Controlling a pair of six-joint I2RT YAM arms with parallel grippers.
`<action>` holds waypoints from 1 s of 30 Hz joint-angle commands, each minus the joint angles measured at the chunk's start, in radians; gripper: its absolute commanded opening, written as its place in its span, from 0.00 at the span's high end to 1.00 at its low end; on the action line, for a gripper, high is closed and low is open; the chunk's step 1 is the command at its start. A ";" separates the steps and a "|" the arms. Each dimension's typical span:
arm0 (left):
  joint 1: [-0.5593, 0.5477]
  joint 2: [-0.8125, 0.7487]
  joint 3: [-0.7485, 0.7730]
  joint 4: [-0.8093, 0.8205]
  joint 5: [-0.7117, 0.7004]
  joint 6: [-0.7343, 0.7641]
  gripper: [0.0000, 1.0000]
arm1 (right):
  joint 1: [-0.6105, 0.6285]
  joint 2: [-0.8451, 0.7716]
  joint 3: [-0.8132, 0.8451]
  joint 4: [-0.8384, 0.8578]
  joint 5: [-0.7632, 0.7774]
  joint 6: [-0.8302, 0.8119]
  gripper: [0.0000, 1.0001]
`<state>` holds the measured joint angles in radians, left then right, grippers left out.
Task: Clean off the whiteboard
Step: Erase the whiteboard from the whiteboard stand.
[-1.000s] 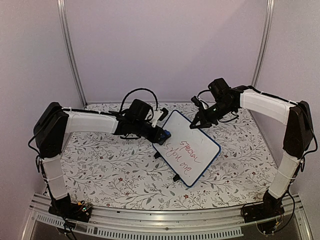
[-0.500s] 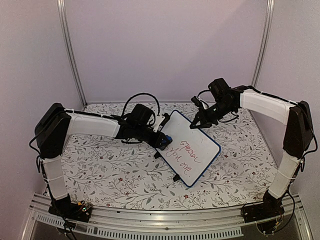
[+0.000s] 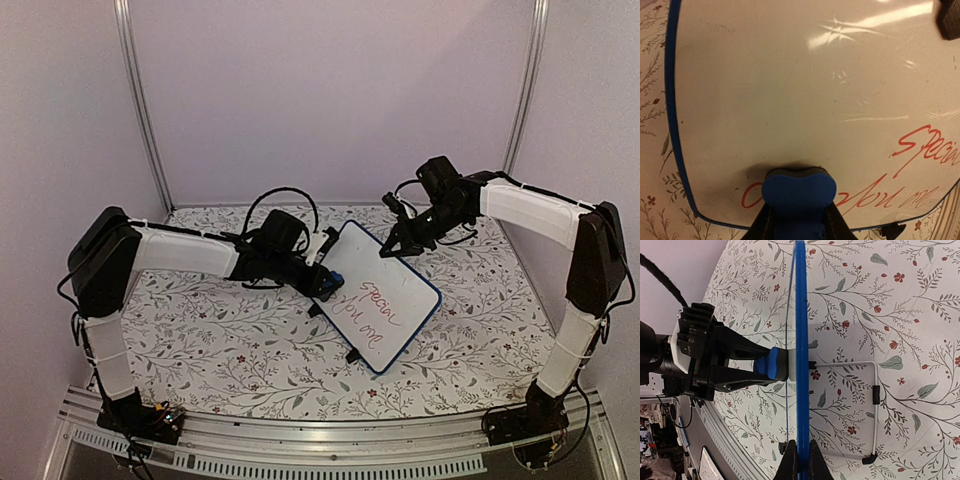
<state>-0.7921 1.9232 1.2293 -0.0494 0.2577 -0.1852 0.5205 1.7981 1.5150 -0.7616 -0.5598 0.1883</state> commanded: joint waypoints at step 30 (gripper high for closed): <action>-0.160 0.011 0.196 -0.153 -0.099 0.125 1.00 | 0.026 0.012 -0.027 -0.078 0.021 -0.034 1.00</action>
<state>-0.9478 1.9259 1.4479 -0.2153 0.1772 -0.0708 0.5217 1.7981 1.5150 -0.7593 -0.5606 0.1867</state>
